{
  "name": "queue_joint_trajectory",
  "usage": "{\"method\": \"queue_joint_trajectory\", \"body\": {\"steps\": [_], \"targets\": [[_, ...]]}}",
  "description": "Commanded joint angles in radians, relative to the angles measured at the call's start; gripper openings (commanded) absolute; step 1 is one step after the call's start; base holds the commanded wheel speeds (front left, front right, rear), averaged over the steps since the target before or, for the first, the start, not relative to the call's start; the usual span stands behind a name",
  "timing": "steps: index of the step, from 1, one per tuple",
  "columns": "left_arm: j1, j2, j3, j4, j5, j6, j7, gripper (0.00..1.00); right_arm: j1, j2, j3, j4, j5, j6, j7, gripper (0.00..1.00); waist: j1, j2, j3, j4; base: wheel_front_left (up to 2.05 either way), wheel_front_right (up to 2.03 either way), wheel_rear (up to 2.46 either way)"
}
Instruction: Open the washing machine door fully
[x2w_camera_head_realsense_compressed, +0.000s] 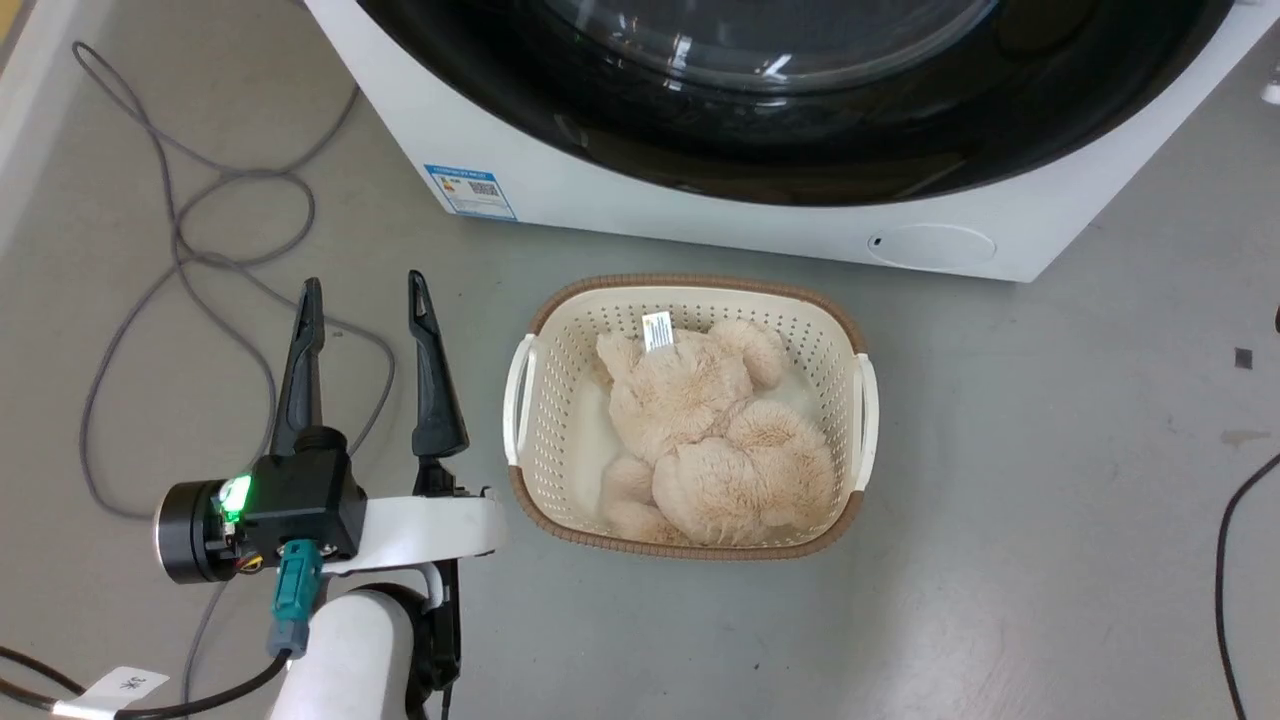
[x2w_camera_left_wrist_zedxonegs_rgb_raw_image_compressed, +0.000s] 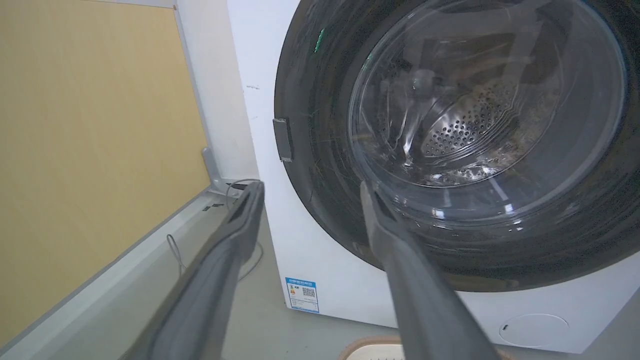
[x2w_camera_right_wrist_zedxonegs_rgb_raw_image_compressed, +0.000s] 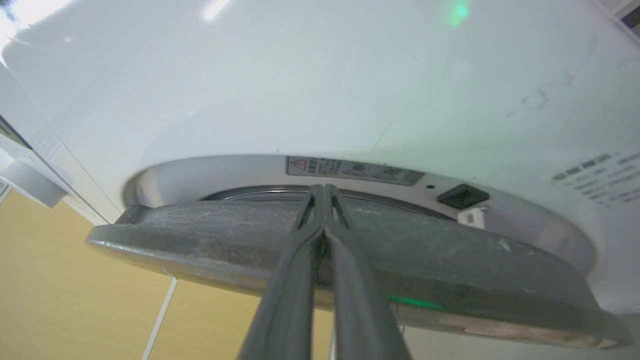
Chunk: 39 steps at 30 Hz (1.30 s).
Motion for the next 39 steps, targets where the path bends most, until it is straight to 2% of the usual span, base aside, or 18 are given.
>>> {"method": "queue_joint_trajectory", "body": {"steps": [1,14,22,39], "targets": [[-0.004,0.001,0.002,0.004,-0.005,0.003,-0.006,1.00,0.027,0.013,0.017,-0.009,0.006,0.001,0.024,0.00,-0.0001,0.0000,-0.008,-0.003,0.00,0.00,0.00],[0.025,0.001,0.020,0.013,0.006,-0.011,-0.006,1.00,0.136,0.023,0.090,-0.048,0.004,0.001,0.122,0.00,-0.0001,0.0000,-0.066,-0.028,0.00,0.00,0.00],[0.058,0.001,0.037,0.022,0.014,-0.023,-0.006,1.00,0.259,0.041,0.114,-0.126,0.037,0.001,0.168,0.00,-0.0001,0.0000,-0.121,-0.050,0.00,0.00,0.00],[0.147,0.001,0.050,0.054,0.019,-0.052,-0.006,1.00,0.625,0.067,0.178,-0.459,0.091,0.001,0.253,0.00,-0.0001,0.0000,-0.263,-0.068,0.00,0.00,0.00]]}}
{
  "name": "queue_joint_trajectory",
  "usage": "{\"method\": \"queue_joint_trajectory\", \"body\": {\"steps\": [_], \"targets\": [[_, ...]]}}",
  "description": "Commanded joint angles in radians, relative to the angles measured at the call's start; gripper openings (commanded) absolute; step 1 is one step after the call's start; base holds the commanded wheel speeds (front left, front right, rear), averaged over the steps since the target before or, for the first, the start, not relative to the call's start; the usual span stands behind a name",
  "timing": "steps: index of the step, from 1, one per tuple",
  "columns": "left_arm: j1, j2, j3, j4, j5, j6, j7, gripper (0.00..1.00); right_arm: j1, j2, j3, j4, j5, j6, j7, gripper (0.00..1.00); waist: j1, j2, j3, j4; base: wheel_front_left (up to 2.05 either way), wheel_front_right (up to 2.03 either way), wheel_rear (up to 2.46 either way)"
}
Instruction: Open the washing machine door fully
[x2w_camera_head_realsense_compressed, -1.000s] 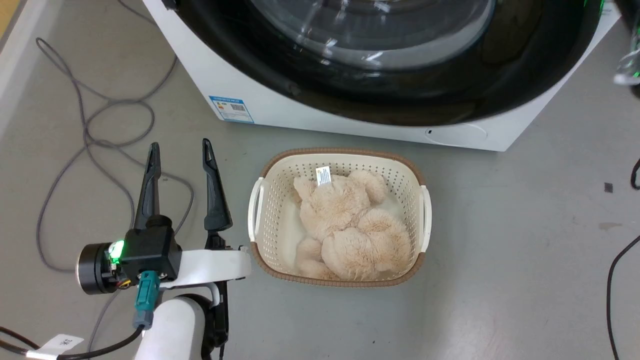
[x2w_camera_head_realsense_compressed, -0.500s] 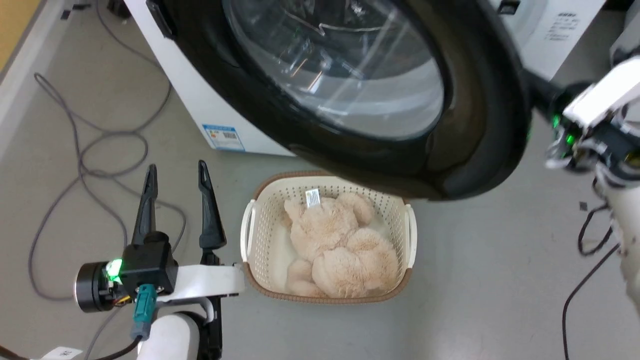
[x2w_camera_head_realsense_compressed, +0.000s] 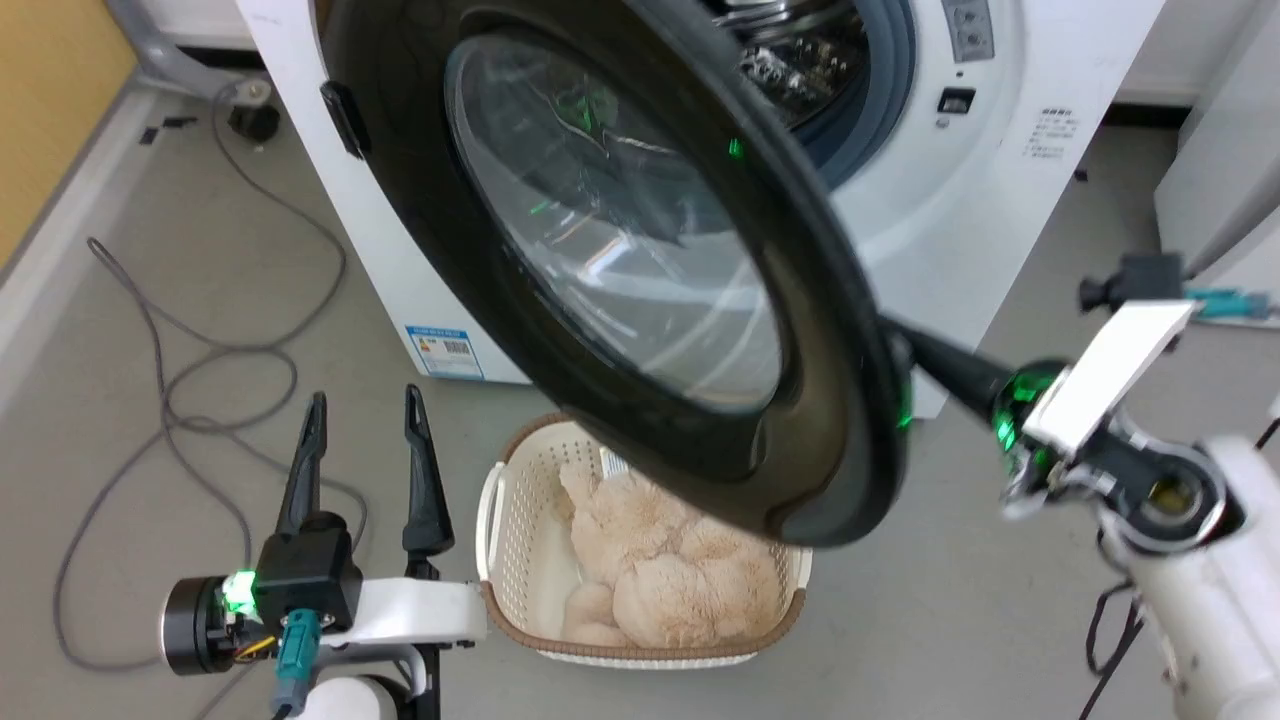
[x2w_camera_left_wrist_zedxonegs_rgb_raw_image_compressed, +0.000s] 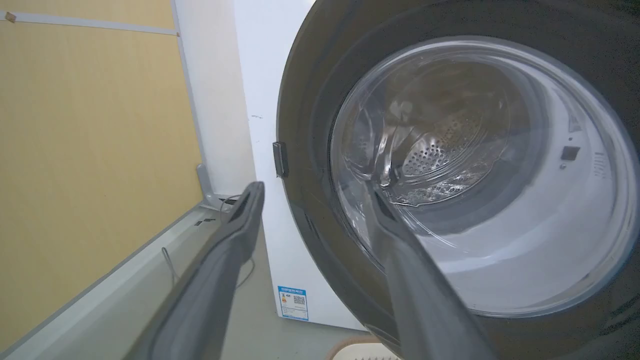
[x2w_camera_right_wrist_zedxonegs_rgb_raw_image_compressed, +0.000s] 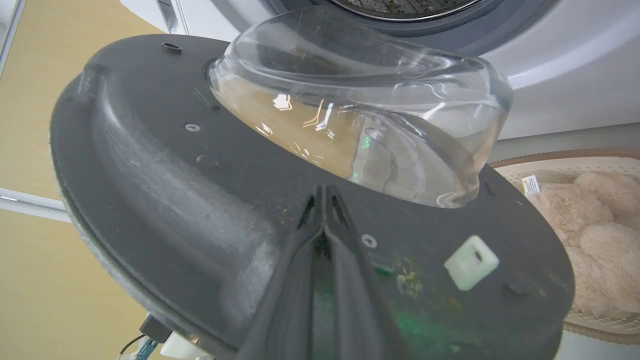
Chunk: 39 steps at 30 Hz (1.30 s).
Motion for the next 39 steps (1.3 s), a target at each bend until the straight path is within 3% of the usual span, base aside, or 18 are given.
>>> {"method": "queue_joint_trajectory", "body": {"steps": [1,14,28,33,39], "targets": [[0.016,0.001,0.003,0.005,0.005,-0.004,-0.006,1.00,0.045,0.012,0.013,-0.028,0.003,0.001,0.008,0.00,0.0001,0.0000,-0.020,0.001,0.00,0.00,0.00],[0.056,0.001,0.003,0.021,0.001,-0.016,-0.006,1.00,0.214,0.068,0.097,-0.215,-0.002,0.001,0.026,0.00,0.0001,0.0000,-0.056,0.005,0.00,0.00,0.00],[0.072,0.001,0.010,0.038,0.003,-0.020,-0.006,1.00,0.334,0.112,0.192,-0.300,-0.020,0.001,0.034,0.00,0.0001,0.0000,-0.078,0.005,0.00,0.00,0.00],[0.081,0.001,0.015,0.046,0.001,-0.023,-0.006,1.00,0.378,0.125,0.164,-0.318,-0.030,0.001,-0.044,0.00,0.0001,0.0000,-0.093,-0.002,0.00,0.00,0.00],[0.092,0.001,0.022,0.053,0.004,-0.027,-0.006,1.00,0.398,0.124,0.064,-0.370,-0.096,0.001,-0.248,0.00,0.0001,0.0000,-0.111,-0.014,0.00,0.00,0.00]]}}
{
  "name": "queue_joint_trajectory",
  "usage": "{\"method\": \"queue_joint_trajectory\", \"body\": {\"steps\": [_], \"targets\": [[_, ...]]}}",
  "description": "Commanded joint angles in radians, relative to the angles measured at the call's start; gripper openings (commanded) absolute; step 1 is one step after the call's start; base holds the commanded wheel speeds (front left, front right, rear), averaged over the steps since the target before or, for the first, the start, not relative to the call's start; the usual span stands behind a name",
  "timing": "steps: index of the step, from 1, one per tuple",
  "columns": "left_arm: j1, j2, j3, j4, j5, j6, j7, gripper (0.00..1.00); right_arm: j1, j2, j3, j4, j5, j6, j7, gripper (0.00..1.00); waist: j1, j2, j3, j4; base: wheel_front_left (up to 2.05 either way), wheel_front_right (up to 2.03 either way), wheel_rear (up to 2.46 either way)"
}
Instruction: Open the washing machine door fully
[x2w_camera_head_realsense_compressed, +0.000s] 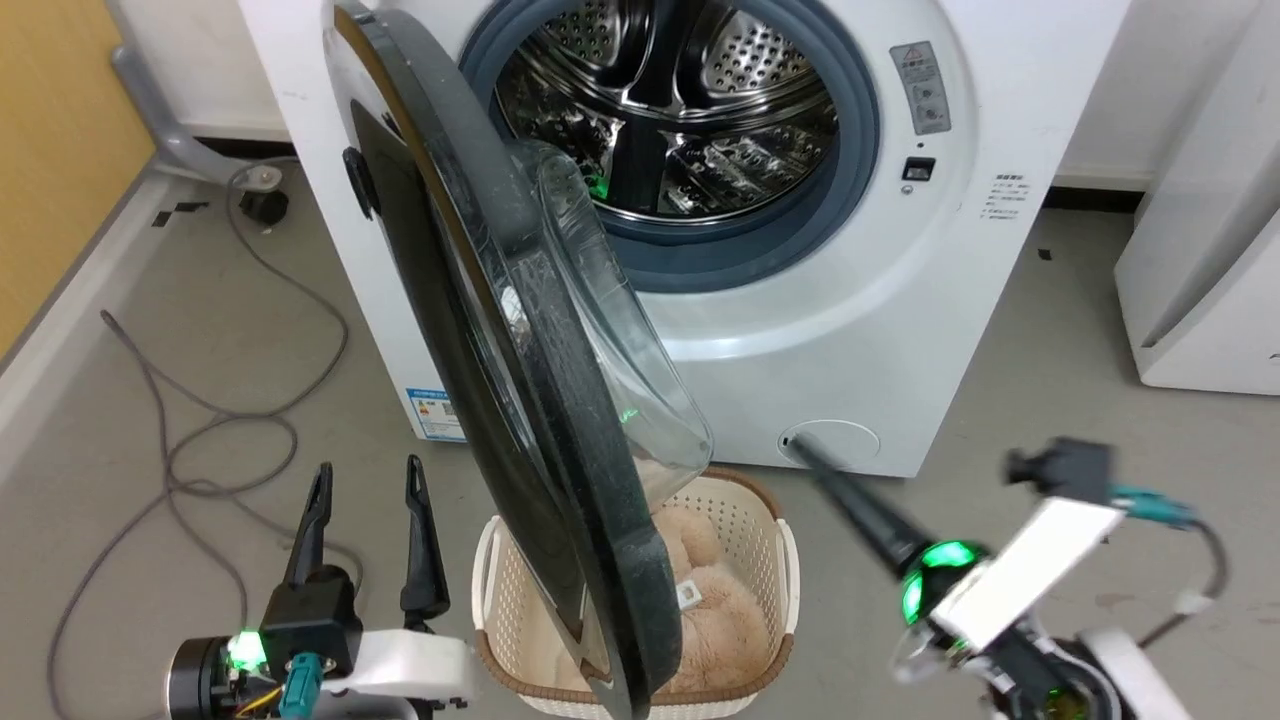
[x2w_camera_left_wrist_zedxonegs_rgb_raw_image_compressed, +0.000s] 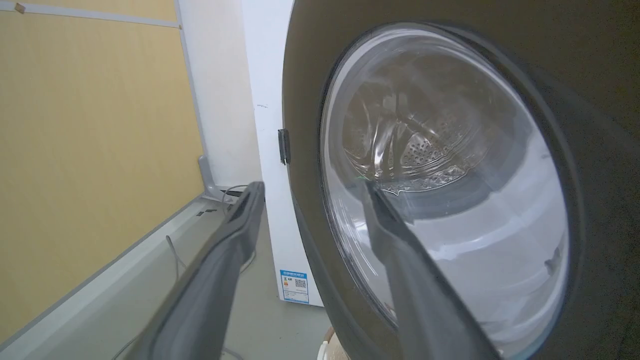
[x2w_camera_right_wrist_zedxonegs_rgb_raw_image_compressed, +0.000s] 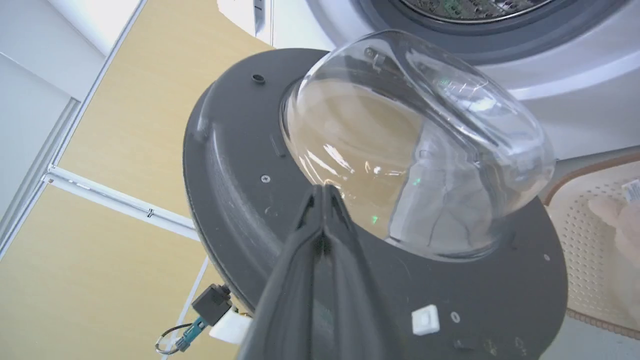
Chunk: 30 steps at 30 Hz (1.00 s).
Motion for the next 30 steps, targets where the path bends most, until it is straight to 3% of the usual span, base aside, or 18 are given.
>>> {"method": "queue_joint_trajectory", "body": {"steps": [1,8,11,13,16,20,25,30], "targets": [[0.015,0.001,0.004,0.003,0.006,-0.003,-0.006,1.00,0.022,0.000,-0.013,-0.017,-0.011,0.001,-0.035,0.00,0.0001,-0.0001,-0.004,-0.003,0.00,0.00,0.00],[0.023,0.001,0.016,0.002,0.010,-0.005,-0.006,1.00,0.053,-0.048,-0.098,-0.045,-0.214,0.001,-0.433,0.00,0.0001,-0.0001,-0.006,-0.029,0.00,0.00,0.00],[0.028,0.001,0.020,0.002,0.011,-0.004,-0.006,1.00,0.058,-0.078,-0.122,-0.021,-0.337,0.001,-0.527,0.00,0.0001,-0.0001,-0.010,-0.039,0.00,0.00,0.00],[0.030,0.001,0.022,0.002,0.012,-0.003,-0.006,1.00,0.066,-0.081,-0.159,-0.020,-0.438,0.001,-0.542,0.00,0.0001,-0.0001,-0.011,-0.044,0.00,0.00,0.00],[0.032,0.001,0.024,0.001,0.013,-0.004,-0.006,1.00,0.089,-0.027,-0.283,-0.063,-0.594,0.001,-0.544,0.00,0.0001,-0.0001,-0.012,-0.051,0.00,0.00,0.00],[0.034,0.001,0.026,0.001,0.012,-0.004,-0.006,1.00,0.132,0.005,-0.361,-0.105,-0.849,0.001,-0.544,0.00,0.0001,-0.0001,-0.014,-0.057,0.00,0.00,0.00],[0.034,0.001,0.026,0.003,0.012,-0.005,-0.006,1.00,0.180,0.035,-0.388,-0.145,-1.166,0.001,-0.544,0.00,0.0001,-0.0001,-0.014,-0.061,0.00,0.00,0.00],[0.032,0.001,0.024,0.006,0.014,-0.009,-0.006,1.00,0.236,0.078,-0.381,-0.125,-1.301,0.001,-0.545,0.00,0.0001,-0.0001,-0.017,-0.057,0.00,0.00,0.00]]}}
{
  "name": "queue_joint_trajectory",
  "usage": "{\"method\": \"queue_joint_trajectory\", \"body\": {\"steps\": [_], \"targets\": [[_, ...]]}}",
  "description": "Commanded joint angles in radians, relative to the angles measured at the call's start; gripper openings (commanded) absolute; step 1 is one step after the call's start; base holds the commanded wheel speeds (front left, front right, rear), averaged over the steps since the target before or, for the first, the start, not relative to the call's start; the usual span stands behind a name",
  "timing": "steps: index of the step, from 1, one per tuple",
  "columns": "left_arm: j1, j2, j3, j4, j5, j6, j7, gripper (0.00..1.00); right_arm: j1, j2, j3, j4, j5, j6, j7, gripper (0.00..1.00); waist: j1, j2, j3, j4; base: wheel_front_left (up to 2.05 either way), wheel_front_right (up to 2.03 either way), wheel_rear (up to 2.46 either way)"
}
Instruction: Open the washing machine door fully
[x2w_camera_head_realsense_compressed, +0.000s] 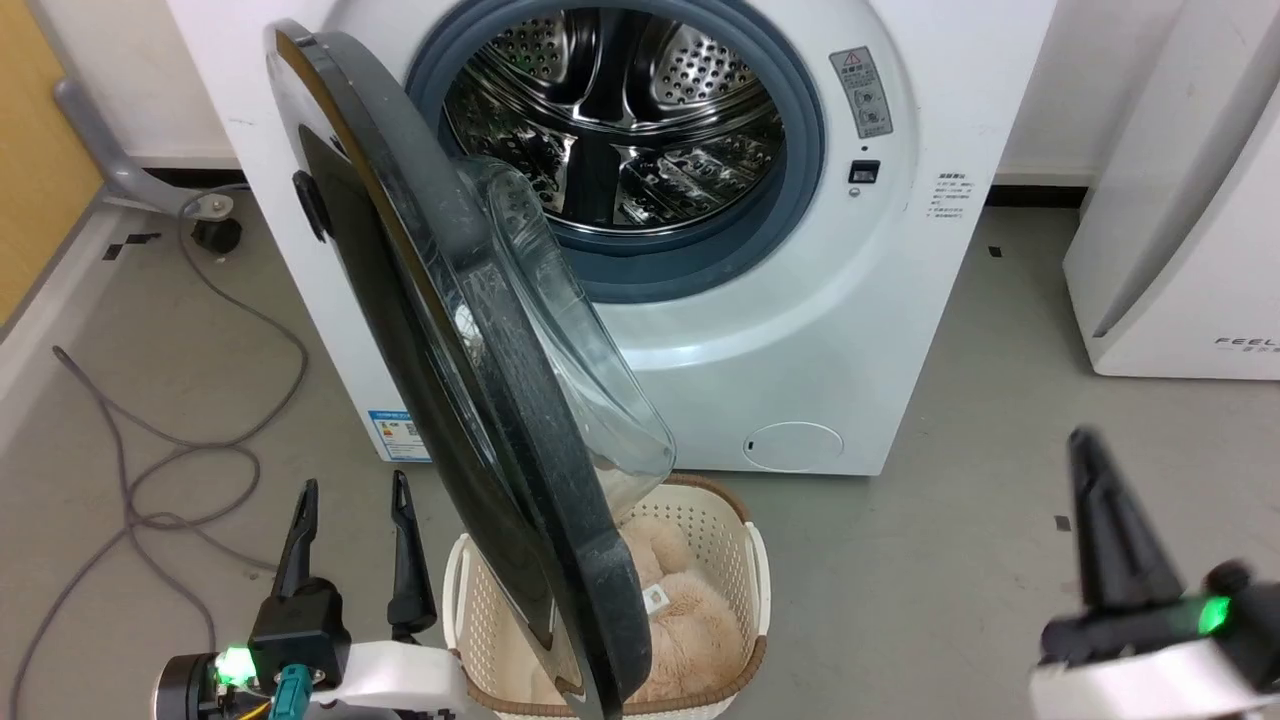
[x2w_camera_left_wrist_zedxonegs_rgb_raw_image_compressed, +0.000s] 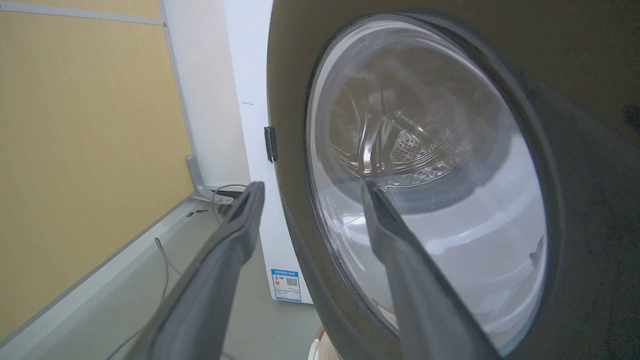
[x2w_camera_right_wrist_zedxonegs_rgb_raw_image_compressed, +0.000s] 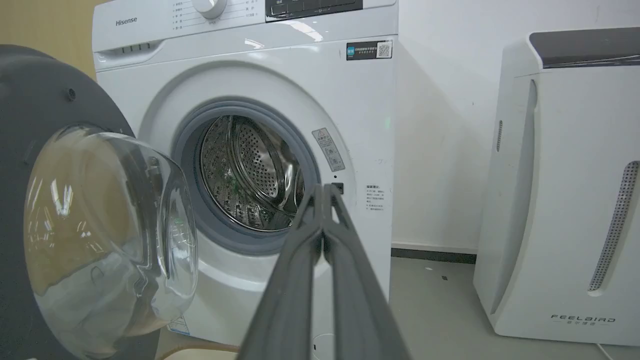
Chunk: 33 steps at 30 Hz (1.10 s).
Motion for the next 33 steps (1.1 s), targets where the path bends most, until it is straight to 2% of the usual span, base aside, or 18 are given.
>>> {"method": "queue_joint_trajectory", "body": {"steps": [1,4,5,6,7,17,18,19,20,28,33], "targets": [[0.007,0.001,-0.002,0.001,0.006,-0.007,-0.006,1.00,0.029,0.008,0.007,0.011,-0.031,0.001,-0.004,0.00,0.0000,0.0000,-0.001,0.002,0.00,0.00,0.00],[0.007,0.001,-0.004,0.001,0.005,-0.007,-0.006,1.00,0.058,0.026,-0.001,0.021,-0.071,0.001,-0.004,0.00,0.0000,0.0000,-0.002,0.006,0.00,0.00,0.00],[0.007,0.001,-0.004,0.000,0.005,-0.006,-0.006,1.00,0.068,0.034,-0.007,0.023,-0.078,0.001,-0.004,0.10,0.0000,0.0000,-0.002,0.007,0.00,0.00,0.00],[0.008,0.001,-0.004,0.000,0.004,-0.005,-0.006,1.00,0.078,0.039,-0.010,0.028,-0.087,0.001,-0.004,0.70,0.0000,0.0000,-0.003,0.008,0.00,0.00,0.00],[0.008,0.001,-0.004,-0.001,0.004,-0.005,-0.006,1.00,0.085,0.044,-0.013,0.027,-0.096,0.001,-0.004,1.00,0.0000,0.0000,-0.003,0.008,0.00,0.00,0.00],[0.007,0.001,0.003,0.002,-0.008,0.000,-0.006,1.00,0.114,0.065,-0.020,0.046,-0.125,0.001,-0.004,1.00,0.0000,0.0000,-0.003,0.011,0.00,0.00,0.00],[0.007,0.001,0.004,0.003,-0.008,-0.001,-0.006,0.74,0.113,0.065,-0.020,0.046,-0.126,0.001,-0.004,1.00,0.0000,0.0000,-0.004,0.012,0.00,0.00,0.00],[0.006,0.001,0.005,0.000,-0.007,-0.001,-0.006,0.35,0.113,0.066,-0.021,0.046,-0.126,0.001,-0.004,1.00,0.0000,0.0000,-0.005,0.012,0.00,0.00,0.00],[0.004,0.001,0.007,-0.004,-0.007,-0.001,-0.006,0.00,0.113,0.066,-0.022,0.046,-0.128,0.001,-0.004,1.00,0.0000,0.0000,-0.005,0.012,0.00,0.00,0.00],[-0.051,0.013,0.045,-0.074,0.009,-0.011,-0.006,0.00,0.109,0.067,-0.020,0.046,-0.123,0.001,-0.004,1.00,0.0000,0.0000,-0.006,0.020,0.00,0.00,0.00],[-0.089,0.019,0.035,-0.184,0.024,-0.029,-0.006,0.00,0.109,0.068,-0.013,0.045,-0.117,0.001,-0.004,1.00,0.0000,0.0000,-0.007,0.018,0.00,0.00,0.00]]}}
